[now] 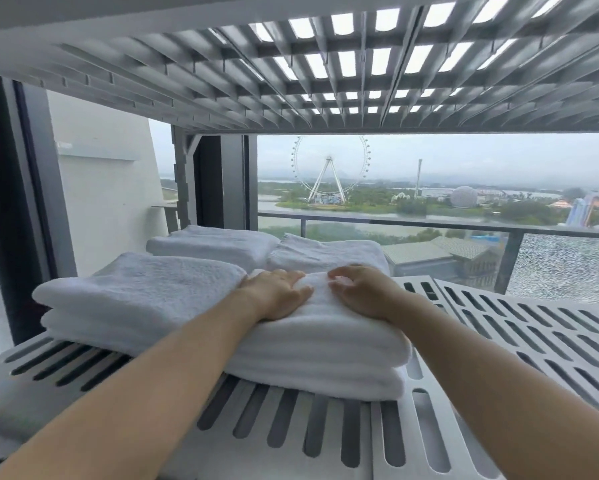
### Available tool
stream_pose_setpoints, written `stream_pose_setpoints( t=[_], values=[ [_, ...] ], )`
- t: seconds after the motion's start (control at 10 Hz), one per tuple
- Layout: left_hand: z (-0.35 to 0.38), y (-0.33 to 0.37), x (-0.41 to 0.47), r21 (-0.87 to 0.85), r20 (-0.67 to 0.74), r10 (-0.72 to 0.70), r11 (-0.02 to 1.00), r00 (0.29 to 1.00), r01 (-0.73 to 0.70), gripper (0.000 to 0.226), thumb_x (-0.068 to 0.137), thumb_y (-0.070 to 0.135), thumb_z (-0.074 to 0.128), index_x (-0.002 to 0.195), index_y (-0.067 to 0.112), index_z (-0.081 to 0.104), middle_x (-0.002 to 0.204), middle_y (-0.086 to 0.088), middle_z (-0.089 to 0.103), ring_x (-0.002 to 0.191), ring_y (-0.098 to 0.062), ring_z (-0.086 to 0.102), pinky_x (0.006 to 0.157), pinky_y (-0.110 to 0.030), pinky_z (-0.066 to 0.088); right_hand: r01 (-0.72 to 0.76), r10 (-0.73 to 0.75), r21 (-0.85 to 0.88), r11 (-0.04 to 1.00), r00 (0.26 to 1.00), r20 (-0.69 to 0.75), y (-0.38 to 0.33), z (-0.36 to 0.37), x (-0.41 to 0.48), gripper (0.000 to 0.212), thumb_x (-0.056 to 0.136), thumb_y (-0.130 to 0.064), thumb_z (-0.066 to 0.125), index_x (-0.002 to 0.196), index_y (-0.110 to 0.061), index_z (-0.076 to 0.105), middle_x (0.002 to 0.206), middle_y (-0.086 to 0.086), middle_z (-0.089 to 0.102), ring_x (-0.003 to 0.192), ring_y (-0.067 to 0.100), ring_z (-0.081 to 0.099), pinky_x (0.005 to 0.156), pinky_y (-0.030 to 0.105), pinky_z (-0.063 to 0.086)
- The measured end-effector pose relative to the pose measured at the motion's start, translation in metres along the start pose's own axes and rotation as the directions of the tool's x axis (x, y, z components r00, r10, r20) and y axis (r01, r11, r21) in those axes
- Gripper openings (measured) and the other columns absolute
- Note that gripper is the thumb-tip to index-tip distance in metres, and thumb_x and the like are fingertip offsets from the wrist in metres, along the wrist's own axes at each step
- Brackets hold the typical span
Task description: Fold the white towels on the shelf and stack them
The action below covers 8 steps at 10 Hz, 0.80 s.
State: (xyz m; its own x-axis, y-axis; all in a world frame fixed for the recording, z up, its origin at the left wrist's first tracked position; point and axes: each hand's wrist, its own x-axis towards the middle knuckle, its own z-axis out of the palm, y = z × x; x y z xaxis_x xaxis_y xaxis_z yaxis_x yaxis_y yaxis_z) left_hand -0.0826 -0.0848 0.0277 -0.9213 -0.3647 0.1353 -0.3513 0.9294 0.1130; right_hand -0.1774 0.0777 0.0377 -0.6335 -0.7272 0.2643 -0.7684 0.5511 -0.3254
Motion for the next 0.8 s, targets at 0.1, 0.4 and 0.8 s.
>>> stream_pose_setpoints(
  t=[0.1,0.4,0.8],
  values=[
    [-0.01,0.0,-0.01,-0.051,-0.077,0.069,0.996,0.995,-0.073,0.052,0.093,0.051,0.025,0.141,0.033,0.031,0.154,0.006,0.025,0.141,-0.017,0.02,0.113,-0.052,0.007,0.053,-0.049,0.018,0.998,0.984,-0.172,-0.012,-0.006,-0.013,0.028,0.091,-0.032,0.046,0.113,-0.025,0.062,0.132,0.001,0.054,0.123,0.02,0.046,0.103,0.034,0.036],
    [0.006,-0.029,-0.061,-0.006,-0.066,0.284,0.959,0.957,-0.285,0.057,0.092,0.061,0.013,0.145,0.04,0.016,0.156,0.009,0.012,0.144,-0.011,0.007,0.117,-0.041,0.006,0.002,0.015,-0.202,0.979,0.997,0.082,-0.047,0.016,-0.047,0.056,0.093,-0.057,0.02,0.142,-0.032,0.029,0.155,-0.002,0.019,0.143,0.016,0.009,0.114,0.045,0.0],
    [-0.019,-0.009,-0.1,-0.077,-0.255,0.275,0.95,0.927,-0.303,0.05,0.094,0.05,0.031,0.139,0.029,0.035,0.148,0.003,0.037,0.136,-0.016,0.03,0.112,-0.045,0.025,0.055,-0.071,-0.061,0.997,0.945,-0.318,-0.059,0.008,-0.082,0.036,0.09,-0.044,0.045,0.119,-0.026,0.058,0.13,-0.004,0.055,0.12,0.017,0.049,0.092,0.032,0.04]
  ],
)
